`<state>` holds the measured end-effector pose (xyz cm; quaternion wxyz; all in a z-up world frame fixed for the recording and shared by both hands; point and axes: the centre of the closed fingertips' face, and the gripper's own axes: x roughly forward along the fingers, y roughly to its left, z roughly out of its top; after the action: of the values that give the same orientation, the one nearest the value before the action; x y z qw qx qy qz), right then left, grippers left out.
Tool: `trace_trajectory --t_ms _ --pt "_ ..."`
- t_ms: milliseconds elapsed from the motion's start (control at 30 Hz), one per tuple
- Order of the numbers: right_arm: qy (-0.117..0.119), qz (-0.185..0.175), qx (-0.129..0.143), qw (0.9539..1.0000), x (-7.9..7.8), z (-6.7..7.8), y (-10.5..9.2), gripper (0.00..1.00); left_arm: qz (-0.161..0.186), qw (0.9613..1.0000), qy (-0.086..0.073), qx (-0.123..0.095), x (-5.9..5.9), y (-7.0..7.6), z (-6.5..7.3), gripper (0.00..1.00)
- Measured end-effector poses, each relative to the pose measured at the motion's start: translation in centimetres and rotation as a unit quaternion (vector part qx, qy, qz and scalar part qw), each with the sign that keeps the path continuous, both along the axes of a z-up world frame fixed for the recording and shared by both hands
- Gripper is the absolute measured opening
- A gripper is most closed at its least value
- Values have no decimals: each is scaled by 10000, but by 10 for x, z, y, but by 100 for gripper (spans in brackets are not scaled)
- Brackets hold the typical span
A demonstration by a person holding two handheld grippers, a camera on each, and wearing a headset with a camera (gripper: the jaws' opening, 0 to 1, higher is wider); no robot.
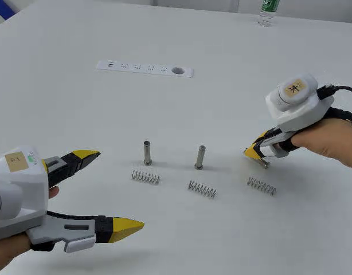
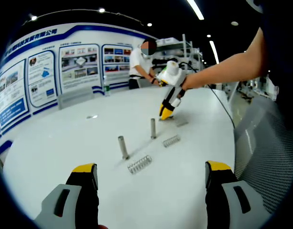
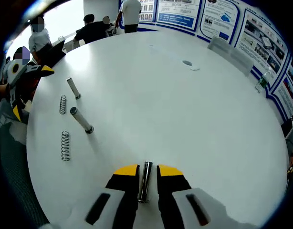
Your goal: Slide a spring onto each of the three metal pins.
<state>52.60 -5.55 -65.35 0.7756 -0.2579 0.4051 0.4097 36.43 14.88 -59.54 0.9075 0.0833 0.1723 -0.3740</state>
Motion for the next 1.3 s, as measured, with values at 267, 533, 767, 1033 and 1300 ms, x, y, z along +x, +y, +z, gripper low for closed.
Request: trace_trajectory --t_ms 267,533,767,1033,1300 --pt "145 -9 -156 9998 0 -8 -1 14 -1 10000 2 5 0 0 -1 95" --pt "278 -1 -267 9993 1 -10 -1 11 -16 10000 -3 12 0 0 0 95" --pt "479 -87 -280 9984 1 -11 -1 10 -25 10000 8 13 0 0 -1 95" --pt "637 -258 -208 9974 0 -11 -2 10 -71 10000 46 34 -2 -3 -3 95" --pt "523 -301 -241 9979 -2 -10 -1 9 -61 10000 56 26 -2 -2 -3 95"
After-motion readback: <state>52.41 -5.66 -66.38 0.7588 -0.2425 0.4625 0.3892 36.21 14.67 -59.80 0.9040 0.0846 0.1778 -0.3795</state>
